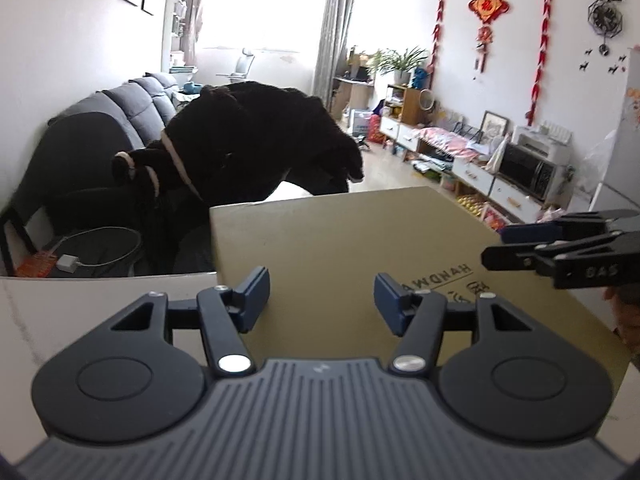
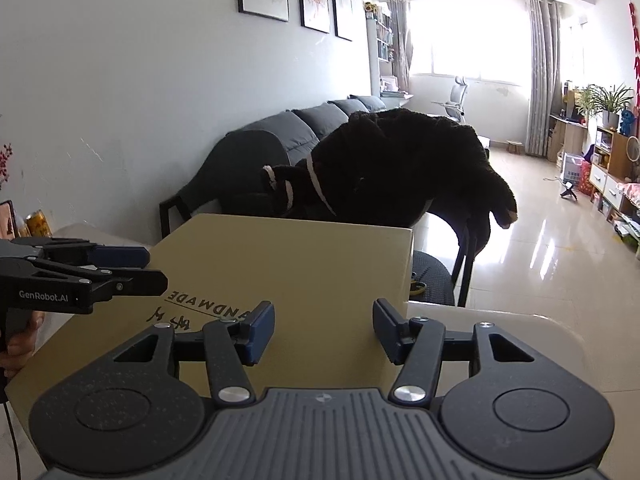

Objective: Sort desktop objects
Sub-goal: 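Open both grippers and release the lid rim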

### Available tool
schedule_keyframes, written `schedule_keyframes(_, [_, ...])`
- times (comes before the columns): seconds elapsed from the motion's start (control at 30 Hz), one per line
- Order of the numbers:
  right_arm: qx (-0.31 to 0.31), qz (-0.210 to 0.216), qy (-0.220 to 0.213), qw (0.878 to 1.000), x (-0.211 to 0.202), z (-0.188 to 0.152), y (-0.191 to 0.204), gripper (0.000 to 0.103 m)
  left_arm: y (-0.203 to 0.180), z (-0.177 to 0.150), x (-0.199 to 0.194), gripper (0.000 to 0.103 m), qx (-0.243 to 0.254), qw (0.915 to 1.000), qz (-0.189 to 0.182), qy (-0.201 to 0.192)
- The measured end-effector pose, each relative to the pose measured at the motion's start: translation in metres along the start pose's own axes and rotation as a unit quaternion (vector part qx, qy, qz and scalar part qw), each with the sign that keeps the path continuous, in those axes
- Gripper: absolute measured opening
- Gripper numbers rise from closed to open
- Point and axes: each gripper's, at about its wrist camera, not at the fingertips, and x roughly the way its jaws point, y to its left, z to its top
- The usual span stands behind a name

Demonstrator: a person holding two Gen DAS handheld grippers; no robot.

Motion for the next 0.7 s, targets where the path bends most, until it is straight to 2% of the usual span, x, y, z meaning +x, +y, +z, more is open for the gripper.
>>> schedule_keyframes(0.2, [0.018, -0.006, 0.005, 1.0, -0.016, -0.001, 0.002, 0.06, -0.011, 0.001, -0.01, 0.062, -0.005, 0.9997, 0.021, 0.015])
schedule_keyframes(0.53, [0.002, -0.027, 0.006, 1.0, -0.059, -0.01, 0.029, 0.068, -0.037, 0.002, -0.043, 0.077, 0.008, 0.9984, 0.052, 0.019])
schedule_keyframes(0.7, [0.013, -0.038, 0.002, 0.999, -0.084, -0.014, 0.039, 0.076, -0.041, -0.004, -0.059, 0.082, 0.008, 0.9979, 0.061, 0.021])
